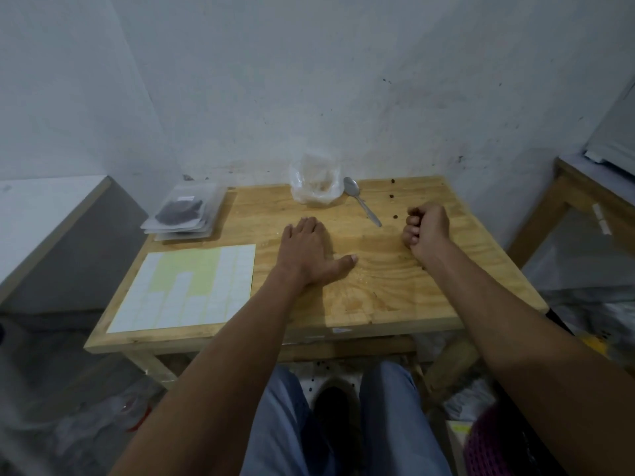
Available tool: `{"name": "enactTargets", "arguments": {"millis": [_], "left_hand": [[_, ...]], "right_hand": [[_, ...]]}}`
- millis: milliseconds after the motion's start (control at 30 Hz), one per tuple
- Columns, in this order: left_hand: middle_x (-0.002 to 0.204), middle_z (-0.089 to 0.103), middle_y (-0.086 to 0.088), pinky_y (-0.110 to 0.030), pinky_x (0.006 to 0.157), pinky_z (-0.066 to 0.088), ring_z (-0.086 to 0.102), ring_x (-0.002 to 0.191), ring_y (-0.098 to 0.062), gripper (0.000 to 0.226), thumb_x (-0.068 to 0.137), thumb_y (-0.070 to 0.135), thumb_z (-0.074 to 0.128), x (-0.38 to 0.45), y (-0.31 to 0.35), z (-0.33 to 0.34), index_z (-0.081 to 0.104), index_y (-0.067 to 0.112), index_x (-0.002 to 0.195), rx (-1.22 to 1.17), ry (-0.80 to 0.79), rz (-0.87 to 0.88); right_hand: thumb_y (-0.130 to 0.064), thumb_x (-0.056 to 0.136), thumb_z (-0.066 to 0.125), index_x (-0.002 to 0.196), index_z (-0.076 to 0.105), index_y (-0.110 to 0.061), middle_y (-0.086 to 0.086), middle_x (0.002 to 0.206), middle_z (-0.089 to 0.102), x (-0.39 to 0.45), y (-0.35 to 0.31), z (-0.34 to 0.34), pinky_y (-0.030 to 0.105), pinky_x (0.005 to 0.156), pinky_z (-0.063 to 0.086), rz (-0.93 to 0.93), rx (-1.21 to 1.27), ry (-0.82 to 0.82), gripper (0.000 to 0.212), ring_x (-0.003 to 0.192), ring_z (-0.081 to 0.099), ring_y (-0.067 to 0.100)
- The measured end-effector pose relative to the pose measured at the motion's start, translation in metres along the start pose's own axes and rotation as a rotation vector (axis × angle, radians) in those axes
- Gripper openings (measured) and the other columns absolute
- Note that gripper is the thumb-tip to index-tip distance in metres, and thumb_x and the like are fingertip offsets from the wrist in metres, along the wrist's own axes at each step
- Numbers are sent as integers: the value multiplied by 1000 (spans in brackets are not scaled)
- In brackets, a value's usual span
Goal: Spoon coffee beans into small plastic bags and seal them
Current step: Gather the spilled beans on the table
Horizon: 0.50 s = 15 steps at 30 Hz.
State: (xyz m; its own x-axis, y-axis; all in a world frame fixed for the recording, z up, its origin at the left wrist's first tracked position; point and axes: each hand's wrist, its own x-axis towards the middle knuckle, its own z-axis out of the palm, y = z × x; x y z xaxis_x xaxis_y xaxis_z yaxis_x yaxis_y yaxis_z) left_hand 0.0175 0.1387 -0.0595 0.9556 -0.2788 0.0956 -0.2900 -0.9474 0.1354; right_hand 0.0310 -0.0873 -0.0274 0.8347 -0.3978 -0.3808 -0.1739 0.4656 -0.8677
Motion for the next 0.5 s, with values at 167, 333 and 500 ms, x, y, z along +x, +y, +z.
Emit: {"name": "enactTargets", "arguments": {"millis": [167, 333, 500], "left_hand": [[168, 19, -14, -49, 125, 14, 15, 156, -27, 124, 75, 94, 26, 25, 23, -4, 23, 3, 159, 16, -12, 104], [170, 8, -14, -48, 127, 9, 6, 158, -25, 127, 76, 96, 25, 53, 30, 1, 12, 3, 161, 4, -57, 136], [170, 5, -14, -46, 127, 7, 3, 158, -24, 128, 75, 97, 26, 67, 28, 11, 9, 3, 161, -33, -85, 131]], "right_hand": [[-15, 93, 46, 76, 59, -7, 2, 62, 45, 16, -6, 0, 21, 38, 21, 12, -88, -46, 23, 40, 27, 12], [-26, 92, 70, 69, 73, -7, 7, 71, 70, 36, 9, -6, 28, 59, 47, -630, -1012, 79, 30, 68, 66, 24], [-37, 88, 76, 104, 79, -12, 6, 101, 77, 58, 13, -3, 27, 72, 46, -754, -1244, 89, 30, 93, 71, 24]]}}
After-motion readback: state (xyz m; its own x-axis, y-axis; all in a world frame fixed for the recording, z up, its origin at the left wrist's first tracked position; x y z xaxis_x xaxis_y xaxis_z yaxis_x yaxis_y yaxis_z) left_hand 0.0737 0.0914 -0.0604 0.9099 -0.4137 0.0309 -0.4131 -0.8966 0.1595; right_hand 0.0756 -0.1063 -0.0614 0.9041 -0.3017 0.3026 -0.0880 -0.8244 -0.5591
